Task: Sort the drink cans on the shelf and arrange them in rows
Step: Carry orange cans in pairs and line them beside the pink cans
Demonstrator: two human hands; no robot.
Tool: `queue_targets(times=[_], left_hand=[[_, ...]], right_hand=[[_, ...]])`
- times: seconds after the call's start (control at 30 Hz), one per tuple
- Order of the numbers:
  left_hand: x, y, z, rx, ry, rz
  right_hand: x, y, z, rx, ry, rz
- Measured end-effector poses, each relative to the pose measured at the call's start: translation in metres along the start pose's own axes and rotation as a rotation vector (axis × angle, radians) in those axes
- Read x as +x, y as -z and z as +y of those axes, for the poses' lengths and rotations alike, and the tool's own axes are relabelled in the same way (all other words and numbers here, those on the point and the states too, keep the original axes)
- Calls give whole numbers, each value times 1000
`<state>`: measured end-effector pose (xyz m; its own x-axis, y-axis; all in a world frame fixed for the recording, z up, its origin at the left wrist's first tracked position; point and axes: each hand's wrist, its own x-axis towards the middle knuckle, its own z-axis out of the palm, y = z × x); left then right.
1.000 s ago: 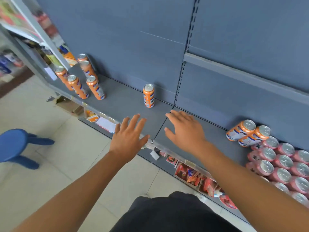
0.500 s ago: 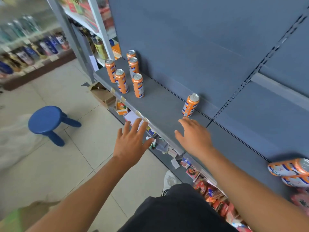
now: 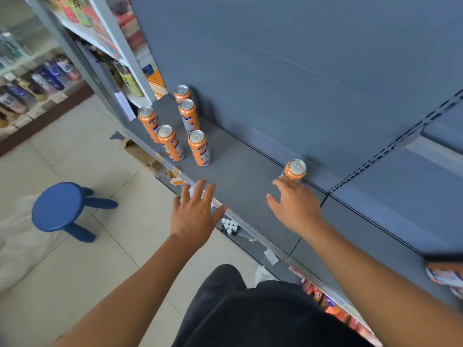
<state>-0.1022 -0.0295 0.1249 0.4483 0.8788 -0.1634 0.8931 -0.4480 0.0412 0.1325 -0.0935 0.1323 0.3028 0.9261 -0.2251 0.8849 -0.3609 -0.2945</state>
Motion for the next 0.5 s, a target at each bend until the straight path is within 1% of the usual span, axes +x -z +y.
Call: queue_targets(times=[0.1,0.17,0.23,0.33,0.4,0.5], left_hand=[[36,-1,-9,-35,-38,21],[66,-5,-19,-66,-35,-21],[97,-8,-31,-74,-42,-100],[137,-5,-47,-71,-58,-160],[158,-1,-57,-124,5,-221],[190,-7,-76,-255,178,-340]], right_hand=[[18,-4,1,15,-97,0],[31,-10,0,46,-182,5],[42,-16,-4,81,-313,12],[59,-24,-13,189,-543,32],[70,-29,-16,262,-669,57],[84,-40,-16,437,-886,128]])
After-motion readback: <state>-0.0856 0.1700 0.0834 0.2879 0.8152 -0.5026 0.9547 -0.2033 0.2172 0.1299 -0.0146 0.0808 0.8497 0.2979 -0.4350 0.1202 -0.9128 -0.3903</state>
